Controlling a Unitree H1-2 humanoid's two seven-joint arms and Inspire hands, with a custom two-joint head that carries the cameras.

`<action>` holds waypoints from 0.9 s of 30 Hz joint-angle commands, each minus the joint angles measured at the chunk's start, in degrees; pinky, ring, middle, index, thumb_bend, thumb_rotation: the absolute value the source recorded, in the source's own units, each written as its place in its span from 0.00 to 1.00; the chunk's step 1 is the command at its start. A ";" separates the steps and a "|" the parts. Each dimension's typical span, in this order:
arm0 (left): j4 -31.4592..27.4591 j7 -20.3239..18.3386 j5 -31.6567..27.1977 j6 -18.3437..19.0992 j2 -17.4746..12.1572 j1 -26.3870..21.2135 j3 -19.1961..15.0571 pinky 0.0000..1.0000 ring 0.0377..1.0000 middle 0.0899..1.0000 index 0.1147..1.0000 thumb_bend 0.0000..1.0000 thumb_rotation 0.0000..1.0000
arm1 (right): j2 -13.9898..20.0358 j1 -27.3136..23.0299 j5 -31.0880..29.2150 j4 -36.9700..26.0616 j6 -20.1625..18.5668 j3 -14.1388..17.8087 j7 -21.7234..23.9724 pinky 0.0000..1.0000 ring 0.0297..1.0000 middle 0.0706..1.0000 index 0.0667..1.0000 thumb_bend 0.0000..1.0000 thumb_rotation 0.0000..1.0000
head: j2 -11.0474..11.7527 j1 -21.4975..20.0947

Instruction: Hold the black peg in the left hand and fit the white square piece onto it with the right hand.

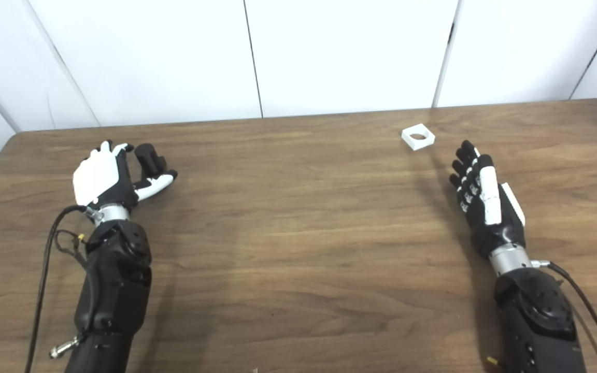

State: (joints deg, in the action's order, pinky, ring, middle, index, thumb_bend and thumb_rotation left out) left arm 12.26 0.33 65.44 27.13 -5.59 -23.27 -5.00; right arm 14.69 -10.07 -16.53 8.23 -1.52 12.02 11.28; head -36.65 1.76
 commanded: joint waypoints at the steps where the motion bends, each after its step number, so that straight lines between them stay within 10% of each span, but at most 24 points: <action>1: -0.08 0.74 2.15 -0.22 -0.82 -4.30 -0.17 1.00 1.00 1.00 0.80 0.76 0.56 | -0.56 0.72 -0.66 1.00 1.63 -0.09 0.61 1.00 1.00 1.00 1.00 0.56 1.00 | -0.13 0.09; 27: 5.45 1.57 3.77 -0.23 -0.94 -5.80 -0.83 1.00 1.00 1.00 0.79 0.76 0.55 | 1.08 1.19 -1.03 1.85 2.94 0.41 1.81 1.00 1.00 1.00 1.00 0.54 1.00 | -0.29 1.38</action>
State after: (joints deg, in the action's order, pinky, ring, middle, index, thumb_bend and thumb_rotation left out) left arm 18.20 0.15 67.81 27.10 -5.56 -25.94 -5.93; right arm 15.29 -10.04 -17.07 8.73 -0.51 12.24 12.03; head -36.91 3.08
